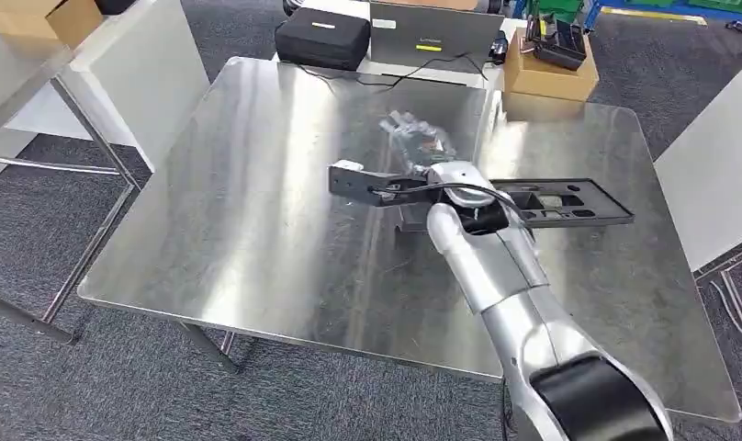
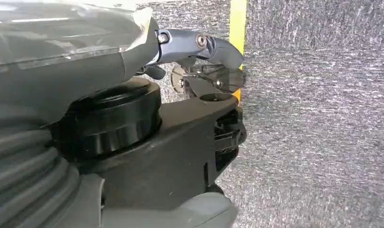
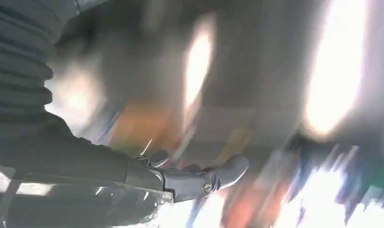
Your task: Take the parts from the cabinet and place them on the table.
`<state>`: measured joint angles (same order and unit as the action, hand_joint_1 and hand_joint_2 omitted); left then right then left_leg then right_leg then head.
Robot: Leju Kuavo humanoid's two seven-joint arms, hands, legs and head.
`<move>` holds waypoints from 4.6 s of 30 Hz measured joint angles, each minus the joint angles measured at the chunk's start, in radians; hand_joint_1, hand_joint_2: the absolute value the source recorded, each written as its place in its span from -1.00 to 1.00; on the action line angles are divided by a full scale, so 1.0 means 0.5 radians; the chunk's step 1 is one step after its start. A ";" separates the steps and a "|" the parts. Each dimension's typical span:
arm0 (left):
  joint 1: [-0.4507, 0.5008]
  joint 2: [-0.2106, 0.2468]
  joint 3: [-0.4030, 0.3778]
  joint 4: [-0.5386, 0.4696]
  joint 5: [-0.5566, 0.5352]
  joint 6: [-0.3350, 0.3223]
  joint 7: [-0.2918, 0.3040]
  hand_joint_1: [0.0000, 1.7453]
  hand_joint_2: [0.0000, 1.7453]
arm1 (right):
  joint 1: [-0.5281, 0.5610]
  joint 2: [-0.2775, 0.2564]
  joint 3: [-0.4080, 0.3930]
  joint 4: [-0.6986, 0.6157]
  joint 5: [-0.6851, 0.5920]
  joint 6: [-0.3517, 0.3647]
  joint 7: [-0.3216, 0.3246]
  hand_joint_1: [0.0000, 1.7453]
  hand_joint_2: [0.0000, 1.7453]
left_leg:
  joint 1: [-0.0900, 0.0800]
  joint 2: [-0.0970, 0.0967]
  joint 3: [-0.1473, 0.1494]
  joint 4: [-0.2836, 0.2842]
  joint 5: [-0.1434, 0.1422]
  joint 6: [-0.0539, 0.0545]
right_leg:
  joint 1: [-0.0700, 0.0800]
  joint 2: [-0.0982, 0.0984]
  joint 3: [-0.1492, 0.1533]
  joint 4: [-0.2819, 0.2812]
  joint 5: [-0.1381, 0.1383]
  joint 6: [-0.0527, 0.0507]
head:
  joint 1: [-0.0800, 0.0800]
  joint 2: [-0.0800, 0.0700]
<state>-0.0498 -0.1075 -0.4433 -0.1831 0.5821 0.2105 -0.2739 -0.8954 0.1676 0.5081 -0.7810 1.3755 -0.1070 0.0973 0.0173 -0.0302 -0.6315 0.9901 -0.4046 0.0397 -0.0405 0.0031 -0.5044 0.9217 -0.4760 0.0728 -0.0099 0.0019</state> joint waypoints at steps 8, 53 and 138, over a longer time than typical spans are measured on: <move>-0.007 -0.011 0.006 0.004 0.002 -0.006 0.007 -1.00 -1.00 | 0.161 -0.156 0.048 -0.270 0.148 -0.791 -0.032 -1.00 -1.00 | 0.002 0.043 0.053 -0.042 0.015 0.032 | 0.010 0.005 -0.352 0.727 -0.282 -0.041 | 0.008 0.000; -0.127 -0.047 0.008 -0.007 -0.007 0.111 0.237 -1.00 -1.00 | 0.248 -0.239 -0.012 -0.358 0.181 -0.651 -0.063 -1.00 -1.00 | -0.009 0.055 -0.195 0.553 -0.361 -0.098 | 0.037 -0.016 -0.137 0.134 0.073 -0.143 | -0.006 0.000; -0.140 -0.066 0.044 -0.020 0.034 0.186 0.172 -1.00 -1.00 | 0.217 -0.170 -0.057 -0.161 0.108 -0.729 -0.118 -1.00 -1.00 | -0.009 0.066 -0.172 0.045 0.181 -0.030 | 0.083 -0.009 0.081 0.120 -0.164 -0.097 | -0.002 0.000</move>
<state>-0.1195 -0.1408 -0.4211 -0.1930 0.5989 0.3036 -0.1877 -0.7867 0.0824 0.4795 -0.8614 1.4294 -0.4715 0.0382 0.0128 0.0029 -0.7174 1.0127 -0.3140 0.0248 0.0010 -0.0013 -0.4640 0.9818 -0.5582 0.0244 -0.0110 0.0019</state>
